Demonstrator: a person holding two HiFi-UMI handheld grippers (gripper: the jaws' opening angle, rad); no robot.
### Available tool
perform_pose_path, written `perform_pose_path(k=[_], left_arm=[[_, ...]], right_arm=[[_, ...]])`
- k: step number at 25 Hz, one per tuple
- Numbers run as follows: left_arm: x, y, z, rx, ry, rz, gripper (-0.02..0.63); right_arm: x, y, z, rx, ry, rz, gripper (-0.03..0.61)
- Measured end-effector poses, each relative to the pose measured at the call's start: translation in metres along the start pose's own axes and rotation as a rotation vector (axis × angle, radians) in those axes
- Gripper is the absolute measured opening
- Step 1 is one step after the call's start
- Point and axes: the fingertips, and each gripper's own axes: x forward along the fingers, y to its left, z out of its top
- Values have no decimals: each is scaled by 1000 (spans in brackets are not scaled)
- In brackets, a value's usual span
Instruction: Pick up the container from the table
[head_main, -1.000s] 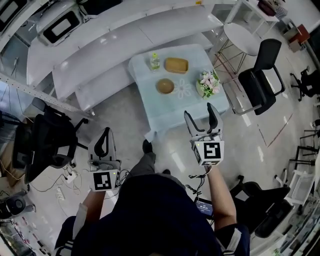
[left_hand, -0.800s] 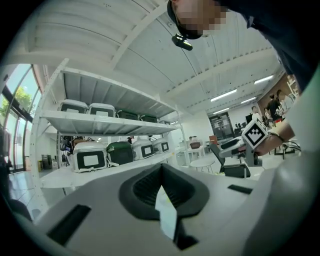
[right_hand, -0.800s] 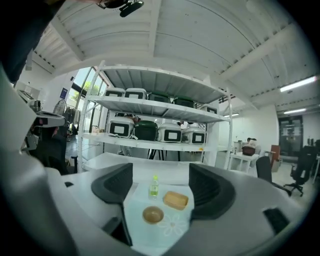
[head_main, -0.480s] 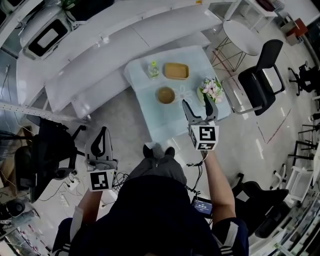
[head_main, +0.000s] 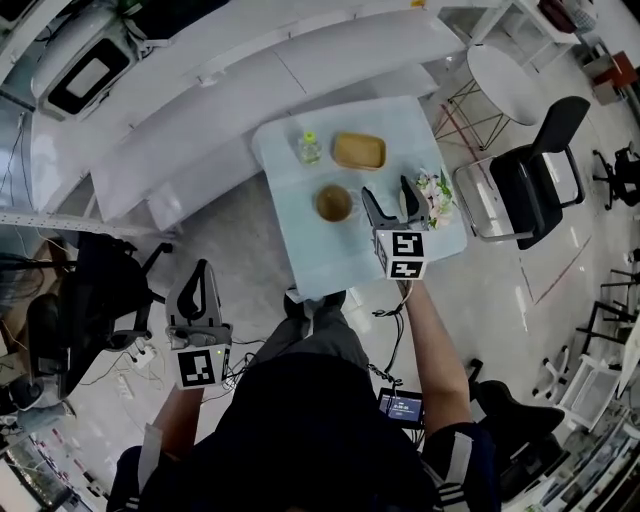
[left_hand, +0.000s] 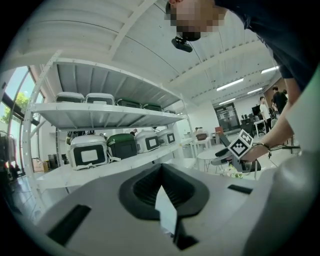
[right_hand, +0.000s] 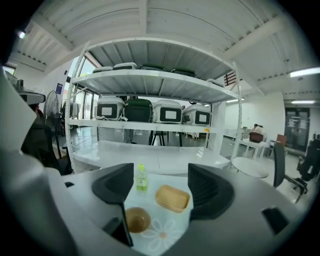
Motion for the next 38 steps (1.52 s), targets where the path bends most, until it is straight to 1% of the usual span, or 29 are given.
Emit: perform_pose_path(k=[7, 11, 14, 18, 23, 26, 29, 31, 33, 36, 38], left_arm=[[24, -6, -7, 8, 54, 39, 3], [34, -5, -13, 54, 67, 40, 3], [41, -3, -18, 31, 97, 59, 3], [45, -1, -25, 95, 108, 45, 4], [50, 2, -29, 61, 146, 76, 3], [52, 5, -34, 96, 161, 72, 4], [55, 8, -35, 93, 162, 82, 3], [55, 10, -37, 96, 178, 86, 5], [55, 11, -40, 112, 190, 84, 5], [57, 13, -42, 101, 198, 98, 3], [57, 14, -43, 121, 195, 95, 3]], right_arm=[[62, -37, -36, 33, 76, 3, 322], [91, -54, -59, 58, 127, -3, 322], [111, -63, -71, 82, 157, -6, 324], [135, -74, -90, 109, 195, -13, 328], [155, -88, -114, 126, 237, -36, 325], [168, -95, -126, 136, 262, -42, 328], [178, -100, -138, 152, 287, -46, 328], [183, -103, -145, 160, 300, -49, 328], [188, -105, -151, 163, 312, -51, 328], [196, -110, -160, 176, 329, -55, 325], [200, -111, -165, 182, 340, -54, 322]])
